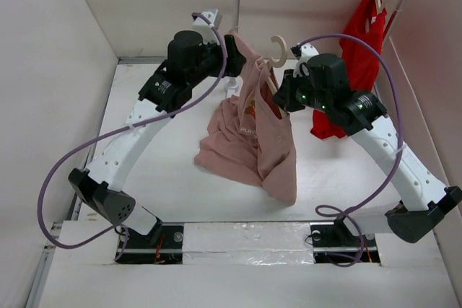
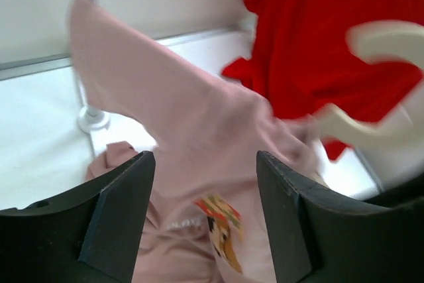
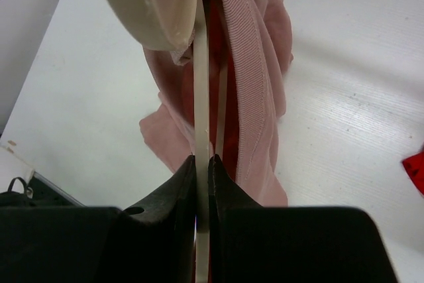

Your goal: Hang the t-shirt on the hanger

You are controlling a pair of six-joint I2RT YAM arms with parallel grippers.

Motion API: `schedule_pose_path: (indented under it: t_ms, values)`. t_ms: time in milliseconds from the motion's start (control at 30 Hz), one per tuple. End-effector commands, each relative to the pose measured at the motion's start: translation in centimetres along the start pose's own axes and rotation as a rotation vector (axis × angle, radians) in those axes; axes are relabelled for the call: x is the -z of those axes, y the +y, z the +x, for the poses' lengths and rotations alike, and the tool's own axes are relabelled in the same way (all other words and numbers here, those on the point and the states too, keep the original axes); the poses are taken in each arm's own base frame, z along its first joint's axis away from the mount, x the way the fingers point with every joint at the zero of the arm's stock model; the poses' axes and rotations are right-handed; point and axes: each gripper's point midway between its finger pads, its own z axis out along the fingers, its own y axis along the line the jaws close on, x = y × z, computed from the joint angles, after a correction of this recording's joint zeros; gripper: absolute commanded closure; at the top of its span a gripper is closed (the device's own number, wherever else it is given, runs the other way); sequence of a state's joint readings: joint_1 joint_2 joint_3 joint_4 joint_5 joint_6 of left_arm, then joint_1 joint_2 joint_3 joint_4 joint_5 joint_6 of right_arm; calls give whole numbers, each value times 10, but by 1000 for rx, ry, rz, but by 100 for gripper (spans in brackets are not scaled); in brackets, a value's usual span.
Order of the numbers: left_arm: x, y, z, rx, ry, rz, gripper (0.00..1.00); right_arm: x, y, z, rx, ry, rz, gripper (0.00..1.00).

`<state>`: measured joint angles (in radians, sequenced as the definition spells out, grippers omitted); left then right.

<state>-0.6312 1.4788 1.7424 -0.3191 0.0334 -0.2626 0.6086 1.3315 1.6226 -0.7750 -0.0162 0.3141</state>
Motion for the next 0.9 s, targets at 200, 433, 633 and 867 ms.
schedule_pose_path:
  t_ms: [200, 433, 633, 867]
  values:
    - [-56, 43, -44, 256, -101, 68, 35, 46, 37, -45, 6, -173, -186, 100]
    - [-74, 47, -59, 292, -185, 67, 34, 52, 45, -41, 10, -168, -221, 100]
    - [-84, 64, -65, 317, -252, 43, 31, 55, 47, -37, 16, -157, -238, 100]
    - [-62, 55, -70, 358, -377, 121, 36, 51, 34, -31, 11, -143, -193, 100]
